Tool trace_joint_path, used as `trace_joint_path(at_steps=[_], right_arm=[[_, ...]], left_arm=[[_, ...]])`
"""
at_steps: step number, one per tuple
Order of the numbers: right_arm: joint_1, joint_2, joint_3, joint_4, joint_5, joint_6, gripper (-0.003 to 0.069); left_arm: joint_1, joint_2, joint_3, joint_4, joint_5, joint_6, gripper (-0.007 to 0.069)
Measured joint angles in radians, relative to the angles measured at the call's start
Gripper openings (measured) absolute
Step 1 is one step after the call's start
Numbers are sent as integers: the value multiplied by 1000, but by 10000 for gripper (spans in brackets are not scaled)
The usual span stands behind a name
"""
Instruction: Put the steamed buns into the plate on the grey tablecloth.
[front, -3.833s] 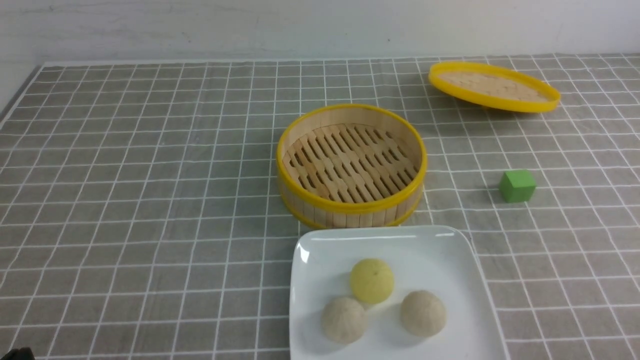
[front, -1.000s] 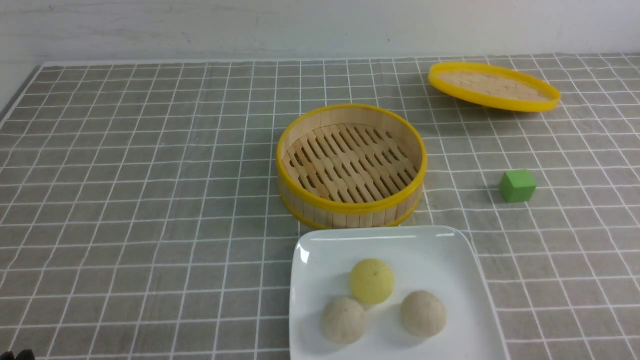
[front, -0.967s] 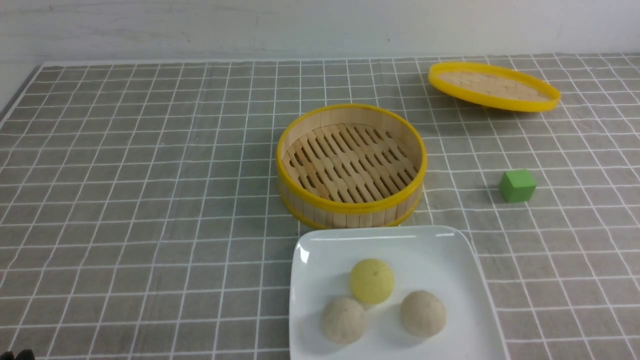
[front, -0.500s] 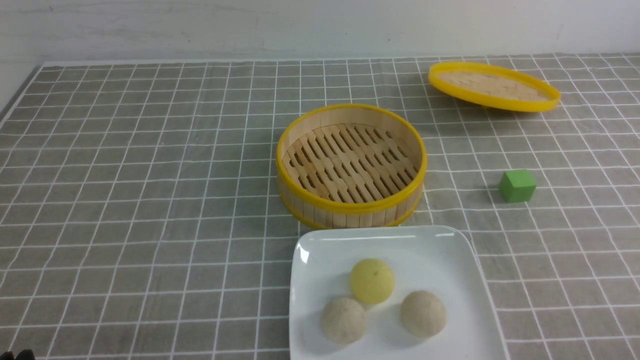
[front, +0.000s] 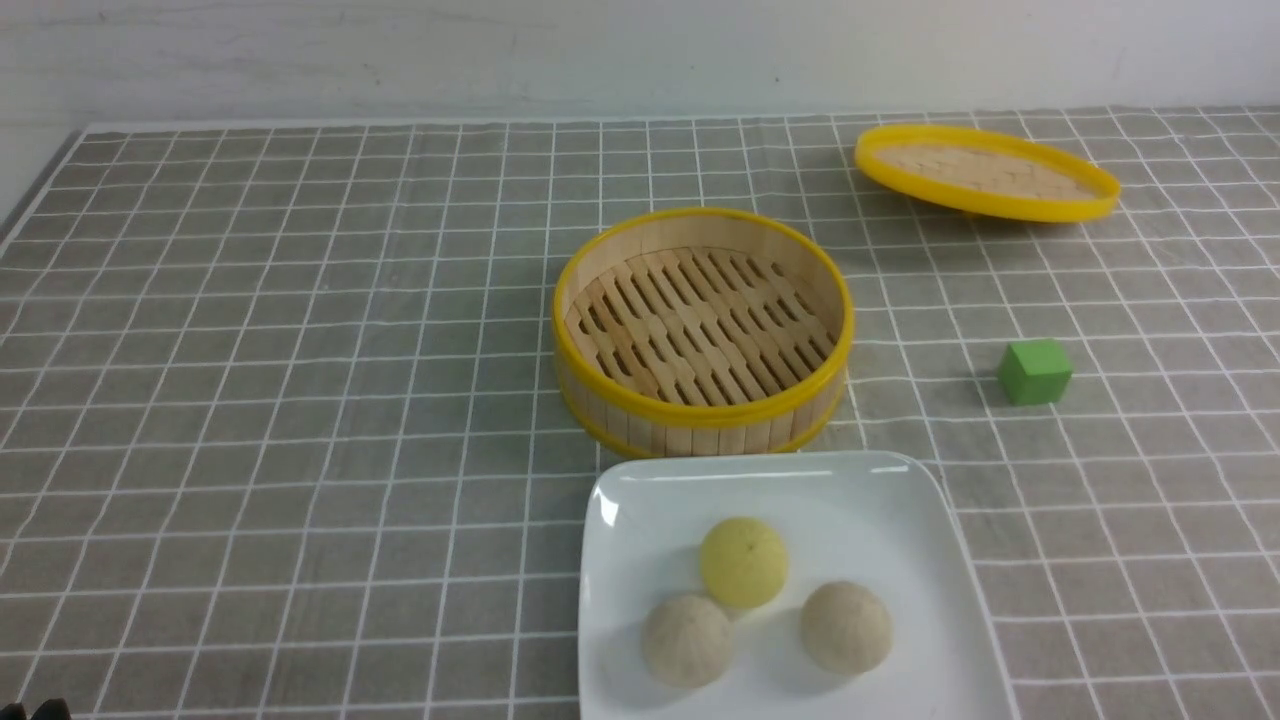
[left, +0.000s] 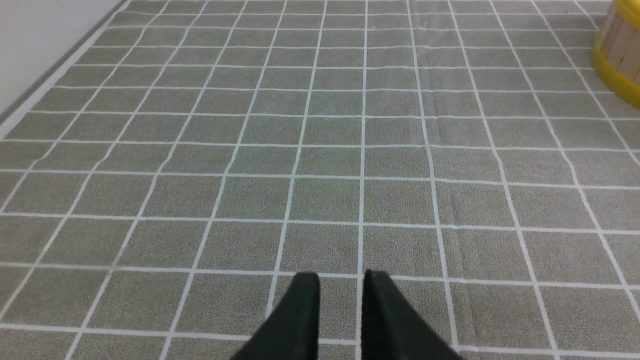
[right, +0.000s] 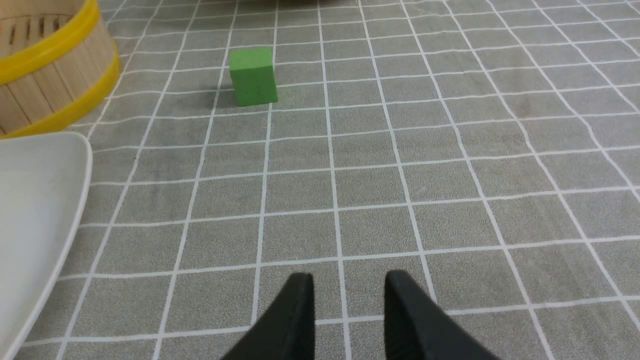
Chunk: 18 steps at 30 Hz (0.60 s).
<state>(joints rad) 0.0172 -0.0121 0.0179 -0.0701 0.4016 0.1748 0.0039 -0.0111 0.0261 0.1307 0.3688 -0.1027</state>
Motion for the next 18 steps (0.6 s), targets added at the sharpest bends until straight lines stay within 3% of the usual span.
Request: trace_joint_path(at_steps=[18], right_arm=[[0,0,0,0,0,0,237]], left_arm=[[0,0,0,1,1,0,178]])
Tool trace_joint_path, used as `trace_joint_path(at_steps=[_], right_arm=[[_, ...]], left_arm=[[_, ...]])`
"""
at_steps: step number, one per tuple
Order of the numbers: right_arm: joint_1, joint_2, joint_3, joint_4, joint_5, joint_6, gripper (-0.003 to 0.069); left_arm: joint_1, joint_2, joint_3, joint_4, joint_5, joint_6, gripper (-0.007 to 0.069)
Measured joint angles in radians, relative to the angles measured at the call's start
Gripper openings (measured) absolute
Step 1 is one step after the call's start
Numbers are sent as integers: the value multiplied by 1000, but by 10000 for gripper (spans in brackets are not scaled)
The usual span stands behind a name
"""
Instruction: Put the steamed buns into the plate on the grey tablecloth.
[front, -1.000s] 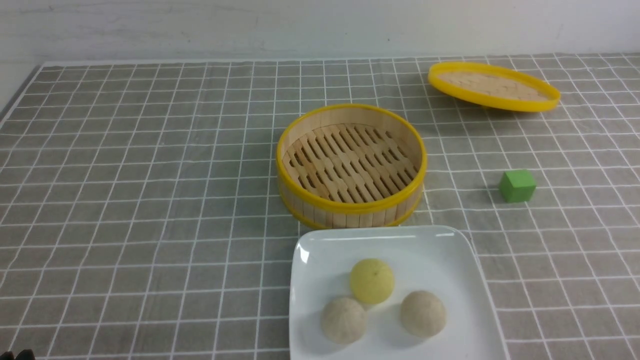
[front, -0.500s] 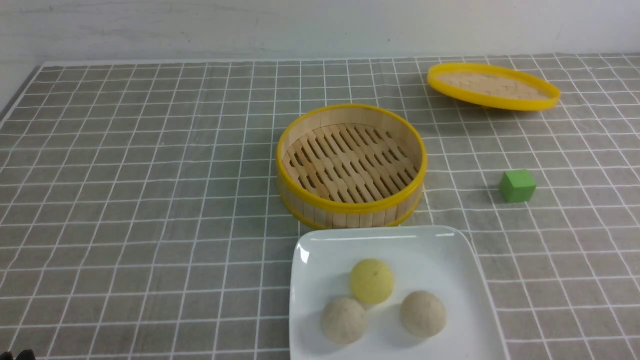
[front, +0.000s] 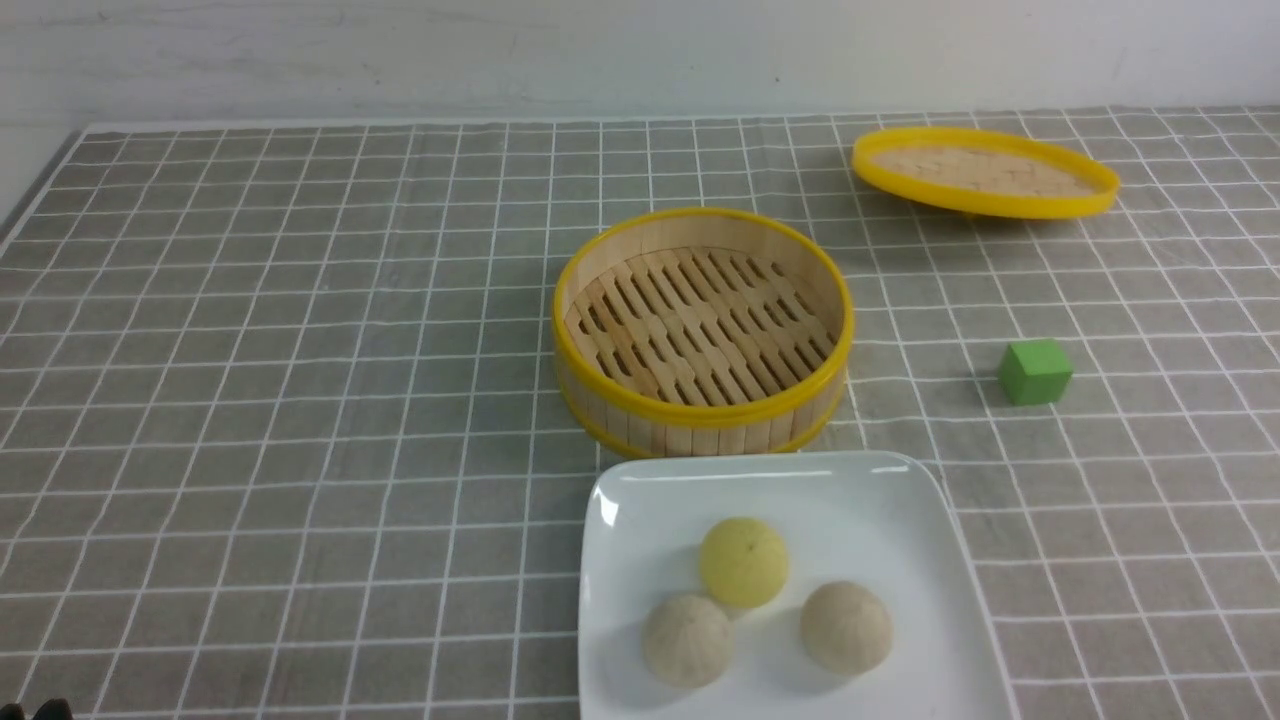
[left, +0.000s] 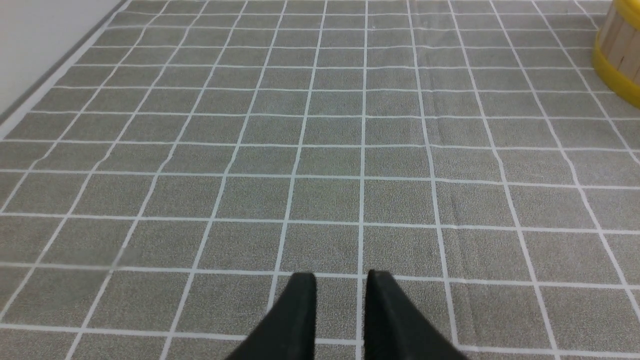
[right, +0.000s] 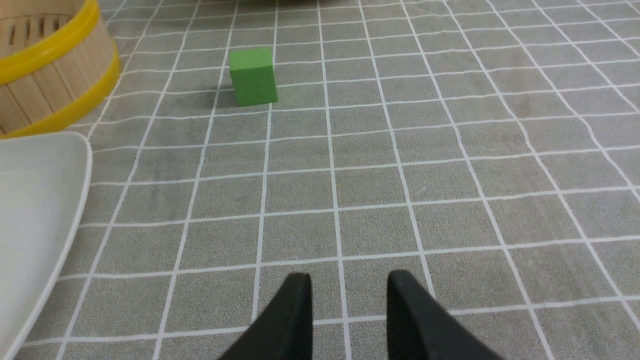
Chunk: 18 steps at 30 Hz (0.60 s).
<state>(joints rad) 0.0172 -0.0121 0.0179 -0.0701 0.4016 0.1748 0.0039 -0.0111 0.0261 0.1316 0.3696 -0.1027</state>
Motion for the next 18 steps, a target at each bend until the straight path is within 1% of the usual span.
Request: trace_joint_path(at_steps=[18], right_arm=[[0,0,0,0,0,0,239]], left_arm=[[0,0,0,1,0,0,194]])
